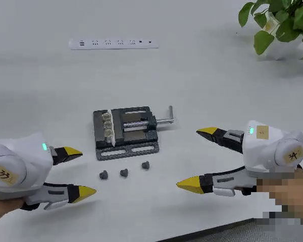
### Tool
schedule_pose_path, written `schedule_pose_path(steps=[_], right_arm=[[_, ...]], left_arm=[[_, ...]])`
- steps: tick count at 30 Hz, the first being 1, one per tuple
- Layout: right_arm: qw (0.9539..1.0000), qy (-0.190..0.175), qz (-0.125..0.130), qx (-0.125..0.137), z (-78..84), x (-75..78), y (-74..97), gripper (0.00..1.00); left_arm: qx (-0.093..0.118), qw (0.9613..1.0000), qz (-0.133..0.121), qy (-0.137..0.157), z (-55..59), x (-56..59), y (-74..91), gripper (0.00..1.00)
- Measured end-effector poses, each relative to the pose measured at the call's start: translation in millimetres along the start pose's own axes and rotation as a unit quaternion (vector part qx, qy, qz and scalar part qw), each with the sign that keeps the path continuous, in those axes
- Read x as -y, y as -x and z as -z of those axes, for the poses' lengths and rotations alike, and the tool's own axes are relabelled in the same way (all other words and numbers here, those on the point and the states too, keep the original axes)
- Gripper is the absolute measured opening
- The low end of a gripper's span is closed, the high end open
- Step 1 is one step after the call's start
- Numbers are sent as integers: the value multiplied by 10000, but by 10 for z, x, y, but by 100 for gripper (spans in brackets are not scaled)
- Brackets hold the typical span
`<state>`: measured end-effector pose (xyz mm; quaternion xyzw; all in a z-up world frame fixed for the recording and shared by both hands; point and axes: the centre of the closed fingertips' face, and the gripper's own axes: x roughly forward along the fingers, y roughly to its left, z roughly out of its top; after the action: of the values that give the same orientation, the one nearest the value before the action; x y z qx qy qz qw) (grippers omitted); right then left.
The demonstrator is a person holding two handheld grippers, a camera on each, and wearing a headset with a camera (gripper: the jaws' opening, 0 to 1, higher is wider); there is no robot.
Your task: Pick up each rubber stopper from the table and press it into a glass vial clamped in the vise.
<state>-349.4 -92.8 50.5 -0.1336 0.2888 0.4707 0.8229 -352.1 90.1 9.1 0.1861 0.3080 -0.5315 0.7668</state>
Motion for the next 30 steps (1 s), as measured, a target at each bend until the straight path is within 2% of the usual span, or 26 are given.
schedule_pose_path(steps=[10, 12, 20, 30], right_arm=[[10000, -50, 40, 25, 14, 25, 17, 79], [10000, -62, 43, 39, 10, 24, 17, 78], [9999, -106, 59, 36, 13, 23, 23, 77], [9999, -151, 77, 29, 40, 36, 35, 77]], left_arm=[[-237, 9997, 70, -88, 66, -4, -132, 38], [-264, 9996, 83, -93, 32, 20, -153, 35], [-432, 9989, 98, -119, 102, -9, -252, 27], [-479, 9987, 122, -135, 146, 2, -327, 17]])
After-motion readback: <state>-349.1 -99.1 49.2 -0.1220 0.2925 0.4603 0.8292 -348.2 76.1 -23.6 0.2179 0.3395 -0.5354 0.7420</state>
